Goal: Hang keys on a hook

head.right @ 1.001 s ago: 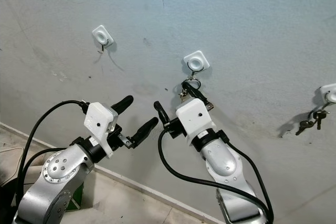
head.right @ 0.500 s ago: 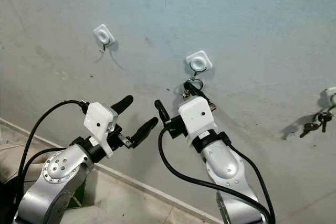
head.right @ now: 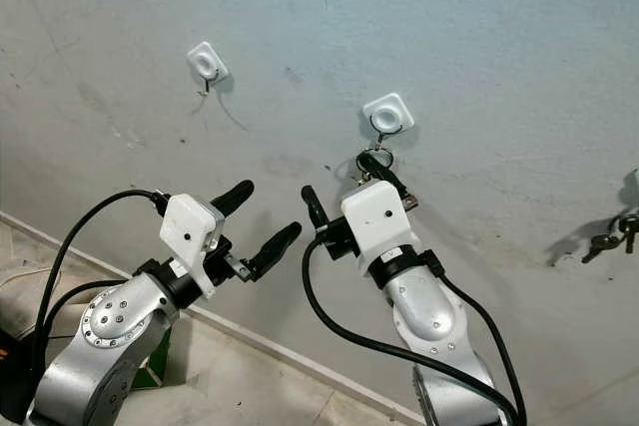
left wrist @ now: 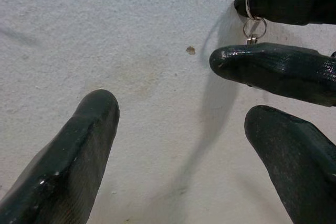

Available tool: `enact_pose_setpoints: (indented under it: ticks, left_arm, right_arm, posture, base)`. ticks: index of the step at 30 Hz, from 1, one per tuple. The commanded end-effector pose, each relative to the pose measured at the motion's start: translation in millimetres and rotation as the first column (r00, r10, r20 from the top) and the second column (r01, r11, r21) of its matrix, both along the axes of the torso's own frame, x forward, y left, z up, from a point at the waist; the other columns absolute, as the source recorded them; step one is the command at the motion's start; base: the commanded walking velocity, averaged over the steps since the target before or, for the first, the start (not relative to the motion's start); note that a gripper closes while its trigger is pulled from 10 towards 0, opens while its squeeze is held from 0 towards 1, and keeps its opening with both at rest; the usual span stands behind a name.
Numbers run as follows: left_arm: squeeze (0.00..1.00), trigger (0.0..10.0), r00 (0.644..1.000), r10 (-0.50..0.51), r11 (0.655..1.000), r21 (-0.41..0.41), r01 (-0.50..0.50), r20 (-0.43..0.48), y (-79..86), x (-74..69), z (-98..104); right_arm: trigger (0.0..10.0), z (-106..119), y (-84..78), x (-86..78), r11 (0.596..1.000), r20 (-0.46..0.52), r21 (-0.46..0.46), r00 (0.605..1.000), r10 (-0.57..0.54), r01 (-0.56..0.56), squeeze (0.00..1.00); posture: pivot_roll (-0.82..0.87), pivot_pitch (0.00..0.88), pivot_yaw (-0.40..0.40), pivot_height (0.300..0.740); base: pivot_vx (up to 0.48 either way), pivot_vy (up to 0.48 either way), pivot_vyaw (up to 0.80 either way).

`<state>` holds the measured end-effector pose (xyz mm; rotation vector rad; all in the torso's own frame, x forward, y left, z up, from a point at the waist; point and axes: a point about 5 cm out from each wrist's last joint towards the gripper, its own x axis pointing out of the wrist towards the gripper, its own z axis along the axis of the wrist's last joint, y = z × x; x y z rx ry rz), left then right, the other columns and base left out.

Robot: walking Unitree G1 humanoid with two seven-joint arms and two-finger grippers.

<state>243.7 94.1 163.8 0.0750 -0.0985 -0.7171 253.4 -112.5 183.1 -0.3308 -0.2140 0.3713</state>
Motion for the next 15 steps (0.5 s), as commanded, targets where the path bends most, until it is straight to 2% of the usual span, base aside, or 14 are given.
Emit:
enact_pose_setpoints:
  ticks: [1, 8, 15]
  left_arm:
    - [0.0, 10.0, 1.0, 0.012, 1.0, 0.017, -0.012, 0.004, 1.8, 2.3, -0.2]
    - [0.0, 10.0, 1.0, 0.01, 1.0, 0.018, -0.01, 0.001, 2.3, 2.6, -0.4]
    - [0.0, 10.0, 1.0, 0.004, 1.0, 0.019, -0.004, 0.0, 1.1, 2.8, -0.8]
  right_arm:
    - [10.0, 31.2, -27.6, 7.7, 0.982, 0.151, 0.021, 0.971, -0.188, 0.187, 0.0]
    - [10.0, 31.0, -23.5, 8.4, 0.986, 0.107, 0.076, 0.982, -0.154, 0.146, 0.0]
    - [10.0, 38.6, -27.4, 14.5, 0.981, 0.139, 0.072, 0.972, -0.19, 0.181, 0.0]
  posture:
    - [0.07, 0.035, 0.013, 0.74]
    - [0.06, 0.036, 0.018, 0.74]
    - [0.06, 0.036, 0.02, 0.74]
  base:
    - [0.0, 0.0, 0.0]
    - [0.0, 0.0, 0.0]
    - [0.0, 0.0, 0.0]
